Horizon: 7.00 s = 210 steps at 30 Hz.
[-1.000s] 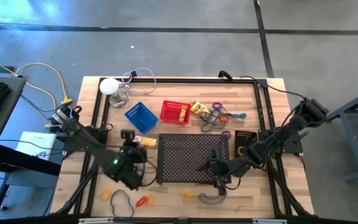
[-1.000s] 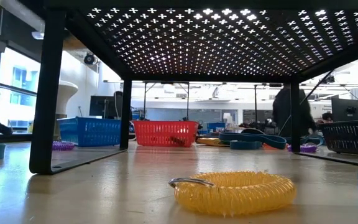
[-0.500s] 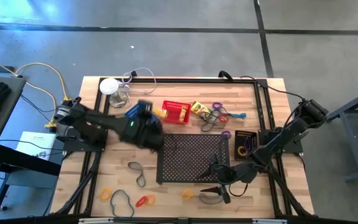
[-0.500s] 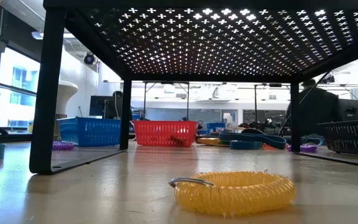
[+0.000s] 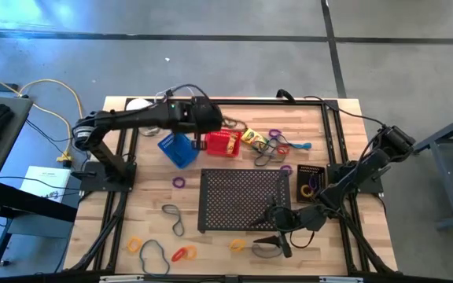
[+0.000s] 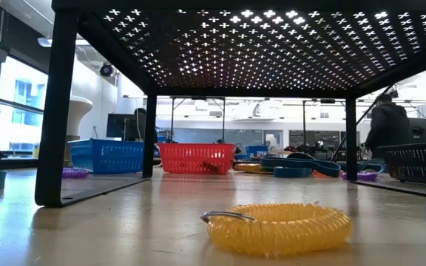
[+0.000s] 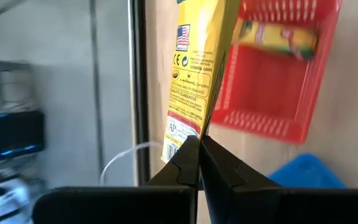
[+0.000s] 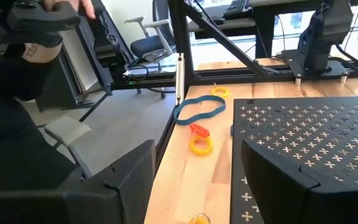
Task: Pick & Place Office Desk Supplies
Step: Put the yellow crayon box into the red bin, then put the blue rubber band into the blue bin
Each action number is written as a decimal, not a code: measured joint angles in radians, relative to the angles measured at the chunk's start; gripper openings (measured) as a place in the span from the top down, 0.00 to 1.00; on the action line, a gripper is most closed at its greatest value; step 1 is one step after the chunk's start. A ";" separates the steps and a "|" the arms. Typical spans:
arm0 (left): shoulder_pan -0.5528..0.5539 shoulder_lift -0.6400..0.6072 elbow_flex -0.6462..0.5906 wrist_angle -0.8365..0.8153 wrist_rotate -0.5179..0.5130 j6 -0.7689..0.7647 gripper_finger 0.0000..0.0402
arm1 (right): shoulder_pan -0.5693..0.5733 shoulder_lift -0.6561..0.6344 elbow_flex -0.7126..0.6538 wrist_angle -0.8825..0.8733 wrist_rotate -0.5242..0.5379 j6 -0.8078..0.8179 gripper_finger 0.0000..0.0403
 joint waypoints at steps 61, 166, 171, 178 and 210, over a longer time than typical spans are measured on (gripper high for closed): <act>0.097 0.344 -0.005 0.200 0.326 -0.053 1.00 | 0.000 -0.001 -0.001 -0.048 -0.003 0.095 0.44; -0.809 -0.031 -0.005 -0.088 0.019 -0.947 0.83 | -1.350 0.034 0.142 -1.627 -0.245 0.219 0.44; -0.809 -0.031 -0.005 -0.080 0.017 -0.944 0.83 | -1.391 0.038 0.094 -1.590 -0.263 0.171 0.44; -0.801 -0.031 -0.005 -0.083 0.017 -0.857 0.83 | -1.420 0.038 0.088 -1.508 -0.285 0.127 0.44; -0.777 -0.031 -0.005 -0.076 0.019 -0.864 0.83 | -1.475 0.038 -0.072 -1.316 -0.350 0.100 0.84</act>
